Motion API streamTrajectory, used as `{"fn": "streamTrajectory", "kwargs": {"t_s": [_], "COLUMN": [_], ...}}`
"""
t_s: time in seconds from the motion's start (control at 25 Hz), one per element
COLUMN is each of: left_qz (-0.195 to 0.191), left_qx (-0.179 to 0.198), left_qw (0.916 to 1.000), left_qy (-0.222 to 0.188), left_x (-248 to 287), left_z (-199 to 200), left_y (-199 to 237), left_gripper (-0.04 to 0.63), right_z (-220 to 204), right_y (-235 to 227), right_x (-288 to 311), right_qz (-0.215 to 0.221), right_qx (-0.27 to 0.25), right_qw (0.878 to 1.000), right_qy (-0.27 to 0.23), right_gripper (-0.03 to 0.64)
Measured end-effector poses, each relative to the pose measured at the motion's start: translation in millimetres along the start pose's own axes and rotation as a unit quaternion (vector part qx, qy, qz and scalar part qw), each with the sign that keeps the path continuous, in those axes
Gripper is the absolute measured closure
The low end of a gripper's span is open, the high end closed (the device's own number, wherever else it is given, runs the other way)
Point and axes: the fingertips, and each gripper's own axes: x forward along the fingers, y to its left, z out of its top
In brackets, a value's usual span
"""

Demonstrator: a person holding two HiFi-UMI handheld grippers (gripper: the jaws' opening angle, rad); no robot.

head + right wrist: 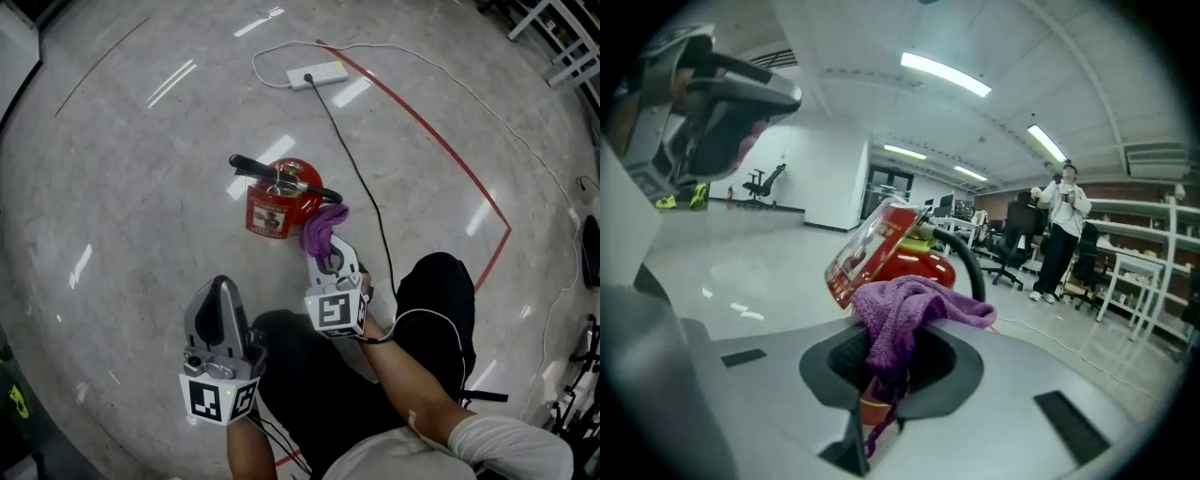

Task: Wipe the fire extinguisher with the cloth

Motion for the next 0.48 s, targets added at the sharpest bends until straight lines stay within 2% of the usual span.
{"fn": "streamTrajectory", "kwargs": {"t_s": [0.12, 0.28, 0.48], "left_qz": [0.003, 0.012, 0.010], "left_qx": [-0.001, -0.004, -0.017], "left_qw": [1.0000, 0.9999, 0.9998], "left_qy": [0.004, 0.002, 0.002], "left_x": [-8.3, -19.8, -22.8], "left_z": [-0.8, -1.5, -6.9], "left_y": [6.1, 17.6, 22.7], "left_gripper": [0.591, 0.591, 0.591], "right_z": [-18.5, -54.3, -83.0], "right_y": [11.6, 25.0, 37.1], "right_x": [14.7, 29.3, 47.4], "right_qz": [0.011, 0.026, 0.037], "right_qx": [-0.018, -0.013, -0.001], "right_qw": [1.000, 0.998, 0.997], "right_qy": [0.023, 0.055, 0.063], "right_gripper": [0.568, 0.568, 0.568]}}
